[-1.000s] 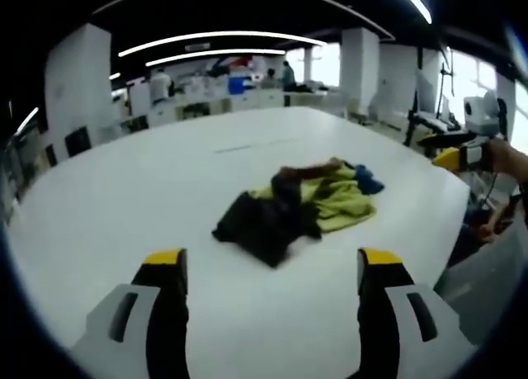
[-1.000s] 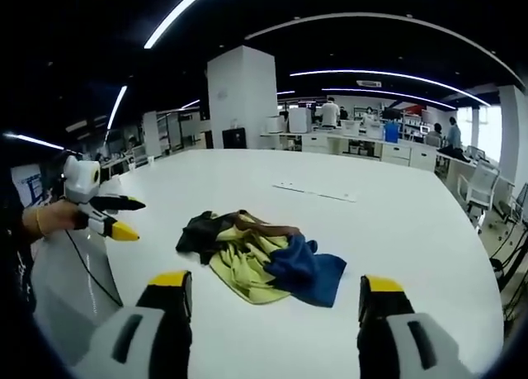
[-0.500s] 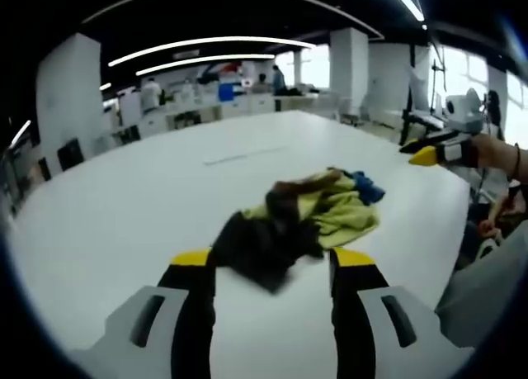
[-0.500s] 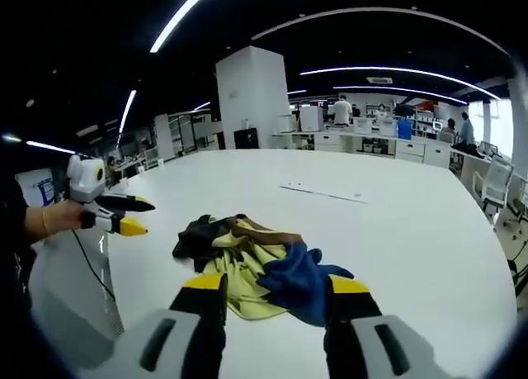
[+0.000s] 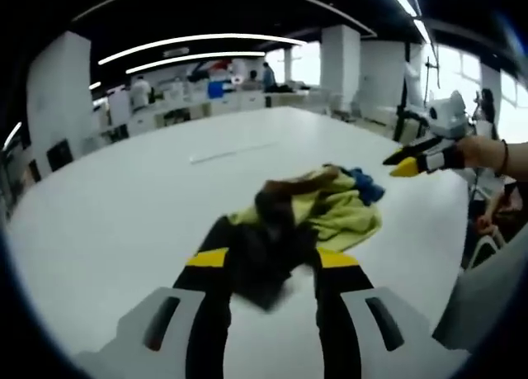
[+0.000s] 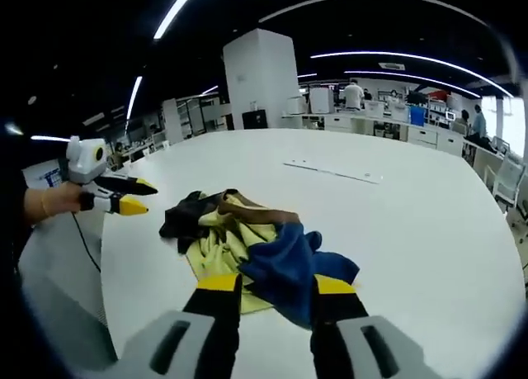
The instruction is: Fold the garment on the visible template until the final outline fits inside the template.
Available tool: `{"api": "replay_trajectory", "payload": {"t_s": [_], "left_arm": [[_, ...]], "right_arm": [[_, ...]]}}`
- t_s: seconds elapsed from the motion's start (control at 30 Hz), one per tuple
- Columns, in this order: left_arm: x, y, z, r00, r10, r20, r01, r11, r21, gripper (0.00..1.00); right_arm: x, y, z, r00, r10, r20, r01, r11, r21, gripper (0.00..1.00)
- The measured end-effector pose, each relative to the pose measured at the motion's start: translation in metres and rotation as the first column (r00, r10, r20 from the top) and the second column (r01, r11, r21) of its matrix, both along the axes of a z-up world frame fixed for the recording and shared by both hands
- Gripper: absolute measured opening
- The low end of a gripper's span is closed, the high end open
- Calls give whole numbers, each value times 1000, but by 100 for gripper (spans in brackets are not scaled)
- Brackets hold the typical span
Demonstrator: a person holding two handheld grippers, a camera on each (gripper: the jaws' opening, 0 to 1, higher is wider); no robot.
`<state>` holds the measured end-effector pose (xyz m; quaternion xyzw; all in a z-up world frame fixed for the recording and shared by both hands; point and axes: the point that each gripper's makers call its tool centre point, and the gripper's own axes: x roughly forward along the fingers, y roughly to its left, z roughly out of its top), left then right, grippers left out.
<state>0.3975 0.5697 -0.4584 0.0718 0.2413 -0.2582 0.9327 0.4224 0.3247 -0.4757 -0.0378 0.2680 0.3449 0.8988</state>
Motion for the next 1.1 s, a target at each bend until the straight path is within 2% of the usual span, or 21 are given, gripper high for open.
{"api": "replay_trajectory", "payload": {"t_s": [0.17,0.37,0.63,1.1], "left_arm": [[5,-3,-9,1000,-15,-15,15,1000,15,31],[9,-7,-13,999,-26,-19,26,999,18,28],[14,-15,-20,999,-41,-35,42,999,7,18],[26,-14,-35,998,-23,-65,25,999,30,10]], "right_arm": [[7,0,-15,1000,9,-28,-10,1000,-26,22],[13,1,-24,999,22,-39,-23,999,-34,18],[19,-1,-36,998,32,-56,-35,997,-65,11],[24,-2,-42,998,53,-25,-55,991,-122,0]]}}
